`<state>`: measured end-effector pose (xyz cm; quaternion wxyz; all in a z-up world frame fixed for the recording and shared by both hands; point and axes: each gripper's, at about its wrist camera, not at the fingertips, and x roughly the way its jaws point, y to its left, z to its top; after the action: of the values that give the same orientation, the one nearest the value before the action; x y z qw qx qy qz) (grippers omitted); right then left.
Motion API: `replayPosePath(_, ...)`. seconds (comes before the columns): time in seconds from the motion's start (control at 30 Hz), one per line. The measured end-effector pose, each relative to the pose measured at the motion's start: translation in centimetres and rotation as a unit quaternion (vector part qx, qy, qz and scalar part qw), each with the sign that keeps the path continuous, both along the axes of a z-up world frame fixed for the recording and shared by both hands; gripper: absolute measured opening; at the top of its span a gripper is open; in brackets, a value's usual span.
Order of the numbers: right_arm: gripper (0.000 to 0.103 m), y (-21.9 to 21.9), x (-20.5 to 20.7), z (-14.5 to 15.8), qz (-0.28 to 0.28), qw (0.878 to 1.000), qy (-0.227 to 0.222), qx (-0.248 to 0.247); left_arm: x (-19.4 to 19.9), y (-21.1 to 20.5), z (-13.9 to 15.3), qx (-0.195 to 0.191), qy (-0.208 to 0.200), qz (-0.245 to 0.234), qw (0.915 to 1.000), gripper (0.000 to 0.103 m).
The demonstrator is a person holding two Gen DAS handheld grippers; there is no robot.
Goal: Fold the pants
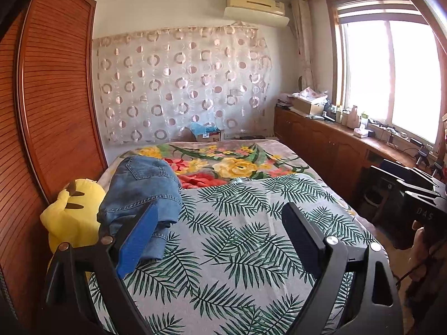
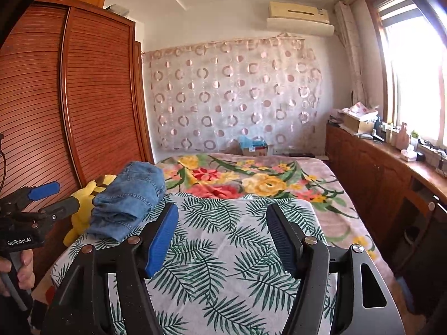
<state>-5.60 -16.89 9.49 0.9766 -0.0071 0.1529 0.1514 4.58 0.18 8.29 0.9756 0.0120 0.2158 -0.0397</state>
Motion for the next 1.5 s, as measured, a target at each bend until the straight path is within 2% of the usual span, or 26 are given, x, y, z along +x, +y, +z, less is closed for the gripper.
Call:
replayPosePath(0.67, 0.067, -1.3, 0.4, -1.2, -0.002, 1.0, -0.005, -0.001, -0.1, 0.4, 0.0, -0.002, 0.0, 0.004, 1.0, 0.091)
replayPosePath(1.5, 0.067, -1.9, 0.4, -0.9, -0.002, 1.0, -0.006, -0.001, -0.1, 0.4, 0.0, -0.001, -0.002, 0.003, 1.0, 0.091)
